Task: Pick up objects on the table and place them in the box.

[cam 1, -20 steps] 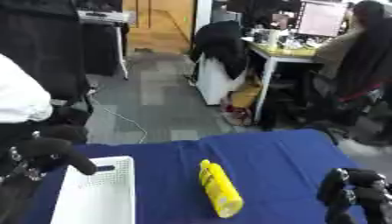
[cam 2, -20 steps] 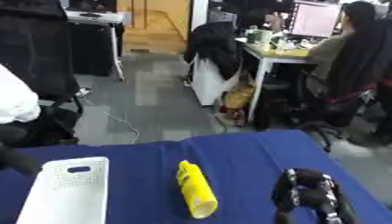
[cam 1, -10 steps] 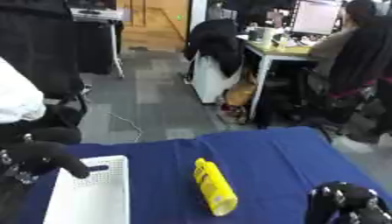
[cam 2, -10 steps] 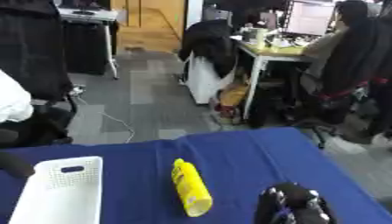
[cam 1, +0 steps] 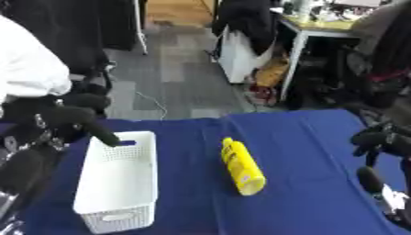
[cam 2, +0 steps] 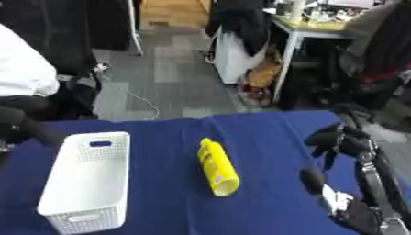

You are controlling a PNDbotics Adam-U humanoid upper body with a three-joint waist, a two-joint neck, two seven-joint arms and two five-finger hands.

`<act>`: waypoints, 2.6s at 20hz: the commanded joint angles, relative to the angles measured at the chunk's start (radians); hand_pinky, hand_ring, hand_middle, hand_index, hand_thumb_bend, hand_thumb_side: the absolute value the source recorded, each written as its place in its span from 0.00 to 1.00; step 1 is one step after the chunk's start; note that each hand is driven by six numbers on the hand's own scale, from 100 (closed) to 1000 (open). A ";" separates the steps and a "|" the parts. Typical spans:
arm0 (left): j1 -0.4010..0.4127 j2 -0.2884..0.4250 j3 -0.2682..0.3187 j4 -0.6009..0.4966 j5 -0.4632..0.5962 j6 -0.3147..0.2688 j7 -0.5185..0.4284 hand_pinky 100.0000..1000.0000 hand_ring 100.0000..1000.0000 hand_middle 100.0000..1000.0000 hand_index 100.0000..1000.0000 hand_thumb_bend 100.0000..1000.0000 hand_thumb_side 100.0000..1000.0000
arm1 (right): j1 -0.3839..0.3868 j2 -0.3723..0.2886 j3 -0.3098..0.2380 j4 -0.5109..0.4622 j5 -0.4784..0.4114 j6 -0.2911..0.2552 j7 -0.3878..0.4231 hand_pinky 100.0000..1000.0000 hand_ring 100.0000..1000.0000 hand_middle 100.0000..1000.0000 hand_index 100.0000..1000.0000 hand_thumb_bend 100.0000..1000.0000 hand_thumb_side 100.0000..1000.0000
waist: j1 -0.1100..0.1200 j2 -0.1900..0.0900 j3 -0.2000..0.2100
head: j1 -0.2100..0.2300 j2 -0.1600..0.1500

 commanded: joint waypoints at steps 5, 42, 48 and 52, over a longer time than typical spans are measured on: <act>-0.005 0.017 0.005 -0.013 0.004 -0.002 0.021 0.59 0.54 0.81 0.82 0.09 0.81 | -0.043 -0.064 0.000 -0.003 -0.003 0.227 0.019 0.53 0.58 0.72 0.77 0.75 0.89 | 0.002 -0.015 0.003 | 0.008 0.023; -0.019 -0.001 -0.006 -0.013 0.020 0.010 0.012 0.59 0.54 0.81 0.82 0.09 0.81 | -0.287 0.119 0.050 0.387 0.241 0.297 -0.023 0.69 0.82 0.94 0.83 0.81 0.75 | 0.001 -0.022 0.036 | -0.091 -0.039; -0.019 -0.003 -0.009 -0.013 0.023 0.011 0.010 0.59 0.54 0.81 0.82 0.09 0.81 | -0.325 0.150 0.067 0.448 0.276 0.291 0.004 0.69 0.82 0.93 0.83 0.80 0.75 | 0.002 -0.025 0.039 | -0.103 -0.034; -0.021 -0.004 -0.010 -0.013 0.024 0.012 0.008 0.59 0.54 0.81 0.82 0.09 0.81 | -0.344 0.168 0.074 0.486 0.309 0.283 0.015 0.69 0.81 0.93 0.83 0.80 0.75 | 0.001 -0.024 0.040 | -0.111 -0.038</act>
